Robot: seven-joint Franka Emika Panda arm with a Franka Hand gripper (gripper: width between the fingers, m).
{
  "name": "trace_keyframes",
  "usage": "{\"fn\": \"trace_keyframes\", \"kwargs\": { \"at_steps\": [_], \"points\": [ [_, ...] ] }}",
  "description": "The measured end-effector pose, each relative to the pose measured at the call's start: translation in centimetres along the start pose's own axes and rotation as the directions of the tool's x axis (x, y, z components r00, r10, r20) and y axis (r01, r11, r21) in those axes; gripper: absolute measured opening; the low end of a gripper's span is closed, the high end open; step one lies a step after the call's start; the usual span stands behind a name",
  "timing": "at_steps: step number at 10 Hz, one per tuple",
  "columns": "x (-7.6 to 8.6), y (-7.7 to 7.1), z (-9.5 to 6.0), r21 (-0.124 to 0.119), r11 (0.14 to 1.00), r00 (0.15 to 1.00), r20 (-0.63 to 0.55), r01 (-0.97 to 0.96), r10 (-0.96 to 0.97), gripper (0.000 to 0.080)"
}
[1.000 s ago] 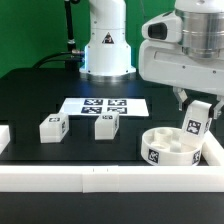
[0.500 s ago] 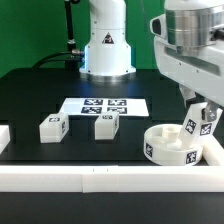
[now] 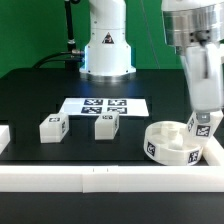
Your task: Assemble stool
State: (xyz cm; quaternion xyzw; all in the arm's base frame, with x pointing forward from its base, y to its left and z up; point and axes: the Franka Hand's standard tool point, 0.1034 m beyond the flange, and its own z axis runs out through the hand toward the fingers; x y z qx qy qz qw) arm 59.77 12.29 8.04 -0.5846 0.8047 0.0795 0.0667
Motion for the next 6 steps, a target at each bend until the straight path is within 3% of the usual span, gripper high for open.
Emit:
{"fn": "trace_keyframes", "kwargs": {
  "at_steps": [1,2,6],
  "points": [
    [-0.30,0.09,0.05,0.027,0.991,0.991,0.007,-0.132,0.132,0.0335],
    [-0.70,0.21,0.13,0.034,0.989,0.989,0.015,-0.144,0.144,0.0335],
    [-1.04,0.35,0.32,0.027,0.974,0.974,0.052,-0.224,0.222,0.0337]
  ]
}}
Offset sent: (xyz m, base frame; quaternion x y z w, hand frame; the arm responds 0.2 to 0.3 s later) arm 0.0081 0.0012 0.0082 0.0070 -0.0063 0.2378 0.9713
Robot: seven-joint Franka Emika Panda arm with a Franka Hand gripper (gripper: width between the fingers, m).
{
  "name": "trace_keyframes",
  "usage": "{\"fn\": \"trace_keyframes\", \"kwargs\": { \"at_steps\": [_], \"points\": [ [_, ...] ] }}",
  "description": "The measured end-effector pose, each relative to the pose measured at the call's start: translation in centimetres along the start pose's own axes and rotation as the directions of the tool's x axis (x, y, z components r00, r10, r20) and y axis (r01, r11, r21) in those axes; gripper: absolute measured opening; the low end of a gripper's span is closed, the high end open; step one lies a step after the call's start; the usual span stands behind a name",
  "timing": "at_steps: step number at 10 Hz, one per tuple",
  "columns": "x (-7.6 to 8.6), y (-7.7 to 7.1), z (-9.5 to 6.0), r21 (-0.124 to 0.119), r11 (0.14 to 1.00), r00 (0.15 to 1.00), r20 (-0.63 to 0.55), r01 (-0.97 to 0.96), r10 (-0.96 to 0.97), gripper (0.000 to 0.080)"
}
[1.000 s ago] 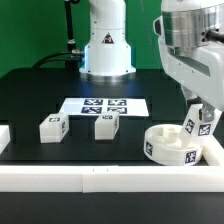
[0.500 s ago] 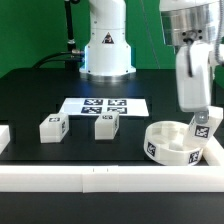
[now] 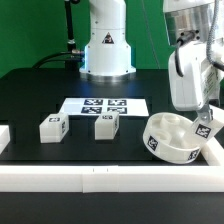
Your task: Assemble stool
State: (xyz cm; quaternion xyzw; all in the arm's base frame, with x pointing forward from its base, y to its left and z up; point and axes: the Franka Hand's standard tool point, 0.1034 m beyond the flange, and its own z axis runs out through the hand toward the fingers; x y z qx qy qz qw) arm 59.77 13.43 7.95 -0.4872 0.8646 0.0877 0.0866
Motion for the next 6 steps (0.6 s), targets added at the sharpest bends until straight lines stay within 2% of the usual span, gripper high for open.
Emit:
{"fn": "trace_keyframes", "kwargs": {
  "at_steps": [1,2,3,4,6],
  "points": [
    [-0.1,0.1,-0.1,-0.001,0.999,0.999,0.005,0.032,-0.032,0.0419],
    [-0.2,-0.2,-0.7,0.007,0.999,0.999,0.012,0.053,-0.053,0.0578],
    [-0.2,-0.3,-1.2,0.012,0.998,0.998,0.015,0.067,-0.067,0.0578],
    [0.0,-0.3,-1.7,0.016,0.996,0.996,0.017,0.089,-0.089,0.0628],
    [0.8,-0.2,-3.6,0.027,0.990,0.990,0.032,0.137,-0.138,0.0644]
  ]
}}
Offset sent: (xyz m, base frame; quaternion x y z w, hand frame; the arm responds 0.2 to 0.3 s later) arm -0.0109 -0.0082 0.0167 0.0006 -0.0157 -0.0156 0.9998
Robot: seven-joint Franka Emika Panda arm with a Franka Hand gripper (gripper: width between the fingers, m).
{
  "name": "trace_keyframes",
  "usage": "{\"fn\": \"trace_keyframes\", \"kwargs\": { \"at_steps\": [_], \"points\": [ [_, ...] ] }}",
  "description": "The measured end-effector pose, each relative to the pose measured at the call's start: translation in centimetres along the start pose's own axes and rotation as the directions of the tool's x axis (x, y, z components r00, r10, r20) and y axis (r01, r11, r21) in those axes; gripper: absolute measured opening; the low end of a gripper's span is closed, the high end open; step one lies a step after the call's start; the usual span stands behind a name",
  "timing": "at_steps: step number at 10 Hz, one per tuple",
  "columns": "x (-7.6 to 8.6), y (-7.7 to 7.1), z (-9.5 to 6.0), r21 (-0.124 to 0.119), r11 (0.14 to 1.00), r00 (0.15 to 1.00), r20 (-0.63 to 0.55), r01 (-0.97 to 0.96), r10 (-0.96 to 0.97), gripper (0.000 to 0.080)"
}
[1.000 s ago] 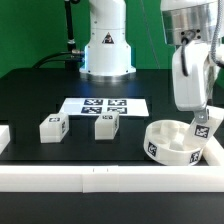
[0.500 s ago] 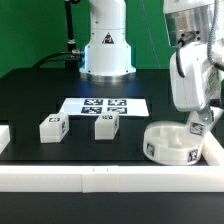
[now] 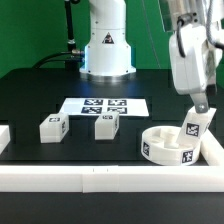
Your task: Assemble stool
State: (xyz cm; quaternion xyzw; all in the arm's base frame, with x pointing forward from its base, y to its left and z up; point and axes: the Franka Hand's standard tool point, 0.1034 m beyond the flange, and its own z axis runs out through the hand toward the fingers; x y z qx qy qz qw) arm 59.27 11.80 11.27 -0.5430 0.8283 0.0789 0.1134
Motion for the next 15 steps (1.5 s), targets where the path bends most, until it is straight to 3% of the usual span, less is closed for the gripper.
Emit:
{"fn": "trace_keyframes", "kwargs": {
  "at_steps": [2,7,9,11,12,14,15],
  "points": [
    [0.5,-0.4,-1.9,0.022,1.000,1.000,0.010,0.016,-0.016,0.0649],
    [0.9,-0.1,-1.3,0.015,0.998,0.998,-0.001,0.061,-0.061,0.0649],
    [3.7,-0.1,-1.1,0.017,0.987,0.987,-0.027,0.162,-0.161,0.0649],
    [8.1,-1.2,-1.3,0.034,0.953,0.952,-0.072,0.301,-0.298,0.0649],
    [9.5,-1.5,-1.3,0.038,0.939,0.937,-0.089,0.342,-0.338,0.0649],
    [8.8,-1.2,-1.1,0.031,0.926,0.924,-0.087,0.377,-0.373,0.0649],
    [8.9,-1.3,-1.1,0.018,0.862,0.860,-0.092,0.506,-0.502,0.0649]
  ]
}}
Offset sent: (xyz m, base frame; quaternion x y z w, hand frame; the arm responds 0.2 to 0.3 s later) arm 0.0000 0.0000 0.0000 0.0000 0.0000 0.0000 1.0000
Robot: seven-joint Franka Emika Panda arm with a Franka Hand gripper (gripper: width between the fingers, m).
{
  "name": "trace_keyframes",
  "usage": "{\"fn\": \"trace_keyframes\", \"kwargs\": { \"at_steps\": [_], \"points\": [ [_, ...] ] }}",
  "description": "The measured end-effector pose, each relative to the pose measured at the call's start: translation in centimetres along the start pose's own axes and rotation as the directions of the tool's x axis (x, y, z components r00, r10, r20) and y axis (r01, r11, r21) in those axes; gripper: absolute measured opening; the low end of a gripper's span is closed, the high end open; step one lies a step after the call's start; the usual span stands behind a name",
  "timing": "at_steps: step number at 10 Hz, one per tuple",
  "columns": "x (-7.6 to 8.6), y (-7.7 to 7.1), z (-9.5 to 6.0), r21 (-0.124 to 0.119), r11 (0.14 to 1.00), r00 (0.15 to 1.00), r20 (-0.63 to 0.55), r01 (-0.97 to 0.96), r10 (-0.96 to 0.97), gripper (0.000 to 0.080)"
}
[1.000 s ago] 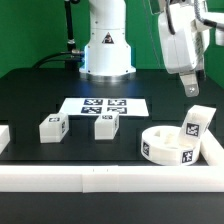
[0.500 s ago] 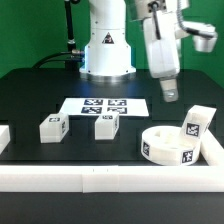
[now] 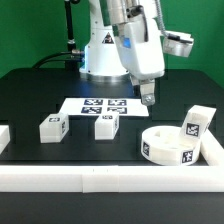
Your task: Assemble stool
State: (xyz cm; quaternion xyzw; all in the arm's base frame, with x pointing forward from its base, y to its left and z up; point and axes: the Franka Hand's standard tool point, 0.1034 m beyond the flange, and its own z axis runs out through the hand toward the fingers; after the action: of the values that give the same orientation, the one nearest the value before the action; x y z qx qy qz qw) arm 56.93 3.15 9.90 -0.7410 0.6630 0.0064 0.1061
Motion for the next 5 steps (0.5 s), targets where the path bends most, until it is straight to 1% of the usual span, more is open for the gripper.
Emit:
{"fn": "trace_keyframes", "kwargs": {
  "at_steps": [1,2,3,4,5],
  "points": [
    [0.0,0.1,0.1,-0.002,0.993,0.993,0.000,0.116,-0.116,0.0649],
    [-0.1,0.4,0.6,-0.046,0.956,0.957,-0.002,0.289,-0.289,0.0649],
    [0.2,0.6,1.1,-0.075,0.879,0.882,0.001,0.471,-0.472,0.0649],
    [0.9,0.8,1.2,-0.079,0.803,0.806,0.011,0.591,-0.592,0.0649],
    [0.9,0.8,1.2,-0.080,0.748,0.751,0.017,0.659,-0.660,0.0649]
  ]
}}
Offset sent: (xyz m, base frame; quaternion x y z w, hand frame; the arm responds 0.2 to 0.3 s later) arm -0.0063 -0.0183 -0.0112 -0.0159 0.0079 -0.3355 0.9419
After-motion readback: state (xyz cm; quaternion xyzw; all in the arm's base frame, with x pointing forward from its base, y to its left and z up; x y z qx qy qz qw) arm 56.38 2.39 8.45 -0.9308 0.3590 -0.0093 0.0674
